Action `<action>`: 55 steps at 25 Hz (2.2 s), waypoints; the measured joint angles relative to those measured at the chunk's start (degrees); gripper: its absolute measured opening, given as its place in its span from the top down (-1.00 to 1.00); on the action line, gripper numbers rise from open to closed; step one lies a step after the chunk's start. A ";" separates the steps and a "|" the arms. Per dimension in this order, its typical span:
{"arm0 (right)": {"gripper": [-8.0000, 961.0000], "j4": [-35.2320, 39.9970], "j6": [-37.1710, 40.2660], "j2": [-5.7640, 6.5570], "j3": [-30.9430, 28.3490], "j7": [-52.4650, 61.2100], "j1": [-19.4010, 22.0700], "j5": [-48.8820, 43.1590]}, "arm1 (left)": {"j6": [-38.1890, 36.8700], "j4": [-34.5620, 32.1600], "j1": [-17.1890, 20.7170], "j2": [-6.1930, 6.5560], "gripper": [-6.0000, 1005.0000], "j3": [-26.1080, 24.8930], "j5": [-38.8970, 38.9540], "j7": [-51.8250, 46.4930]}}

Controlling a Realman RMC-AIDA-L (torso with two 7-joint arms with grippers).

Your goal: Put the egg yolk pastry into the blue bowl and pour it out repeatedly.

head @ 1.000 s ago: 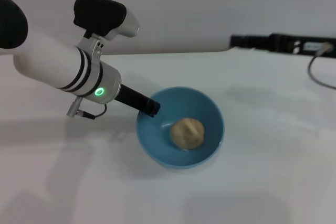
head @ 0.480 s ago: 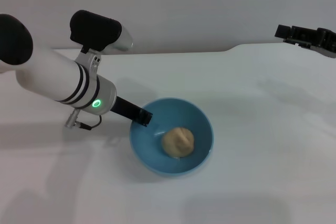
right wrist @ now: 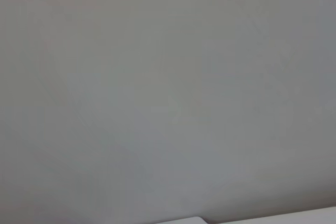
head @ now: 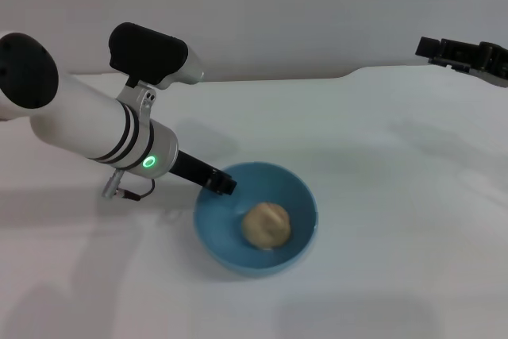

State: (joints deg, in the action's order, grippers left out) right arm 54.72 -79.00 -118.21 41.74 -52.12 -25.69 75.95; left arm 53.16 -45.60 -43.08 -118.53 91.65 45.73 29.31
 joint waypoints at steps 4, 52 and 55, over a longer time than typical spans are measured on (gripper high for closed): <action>0.10 -0.11 -0.01 0.00 0.00 0.00 0.02 0.00 | -0.75 -0.51 -0.10 0.21 0.51 -0.48 0.00 -1.17; 0.10 -0.21 56.60 -1.04 30.78 -8.12 4.65 -6.57 | -110.45 16.07 22.94 0.07 -0.72 37.12 7.59 -10.43; 0.10 1.54 72.44 -1.05 43.57 -8.29 6.65 -7.17 | -110.35 16.45 23.09 0.01 -0.72 37.15 7.55 -10.45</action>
State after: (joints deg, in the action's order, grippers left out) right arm 56.27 -6.55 -119.26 85.31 -60.41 -19.04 68.77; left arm -57.19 -29.15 -20.00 -118.52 128.80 53.28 18.86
